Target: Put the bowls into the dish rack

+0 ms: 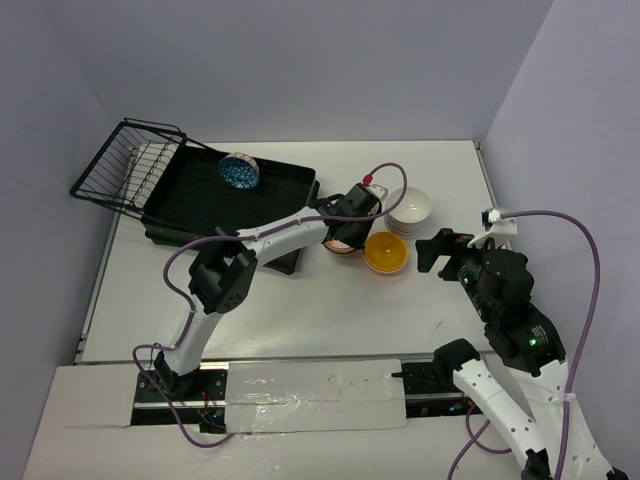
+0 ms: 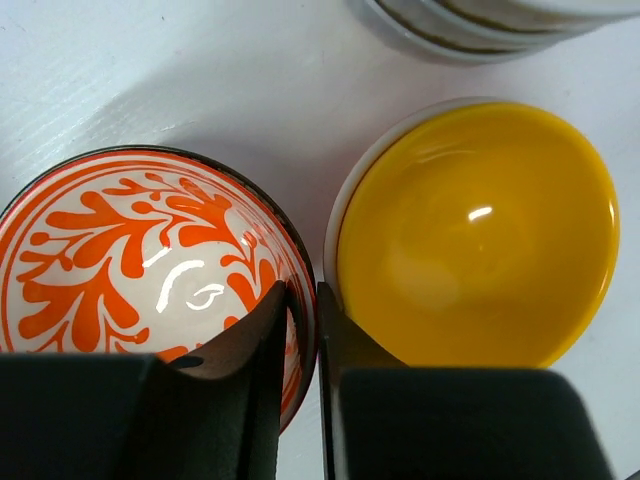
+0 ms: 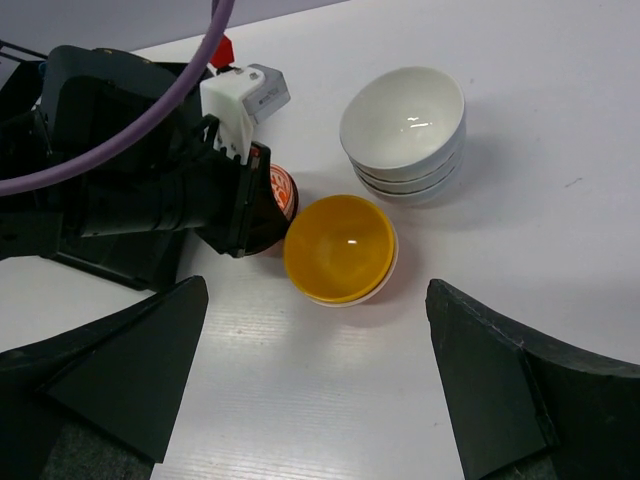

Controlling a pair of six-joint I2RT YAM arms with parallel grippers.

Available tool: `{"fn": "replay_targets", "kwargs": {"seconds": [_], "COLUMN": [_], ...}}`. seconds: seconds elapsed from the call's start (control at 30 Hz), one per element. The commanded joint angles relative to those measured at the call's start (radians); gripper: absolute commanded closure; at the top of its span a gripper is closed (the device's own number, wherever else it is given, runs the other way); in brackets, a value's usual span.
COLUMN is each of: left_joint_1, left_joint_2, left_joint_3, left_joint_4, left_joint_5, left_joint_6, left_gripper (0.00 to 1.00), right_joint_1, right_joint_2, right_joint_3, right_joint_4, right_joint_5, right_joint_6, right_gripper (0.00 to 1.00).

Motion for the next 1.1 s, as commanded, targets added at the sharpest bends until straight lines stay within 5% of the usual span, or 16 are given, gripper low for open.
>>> {"fn": "replay_targets", "kwargs": {"seconds": [0.0,0.33,0.7,1.07], "left_joint_1": [0.0,0.002,0.005,0.014], "left_joint_2": [0.007,-0.01,-0.009,0.033], "left_joint_3": [-0.01,0.136,0.162,0.238], "left_joint_4": [-0.024,-0.158,-0.316,-0.302], "left_joint_5": [0.001,-0.029,0.099,0.145], "left_joint_6": [-0.104,0.044,0.323,0.376], "left_gripper": [0.8,0.38,0.45,0.53], "right_joint_1": [0.008,0.006,0.008,0.008], "right_joint_2": [-0.004,-0.012,-0.004,0.003], "right_joint_3": [-0.01,-0.004,-0.004,0.001], "right_joint_4": [0.026,0.017,0.02,0.017], "right_joint_5": [0.009,0.021,0.01,0.002], "right_joint_6": [0.007,-0.003,-0.003,-0.001], "right_gripper": [0.03,0.03,0.03,0.03]}}
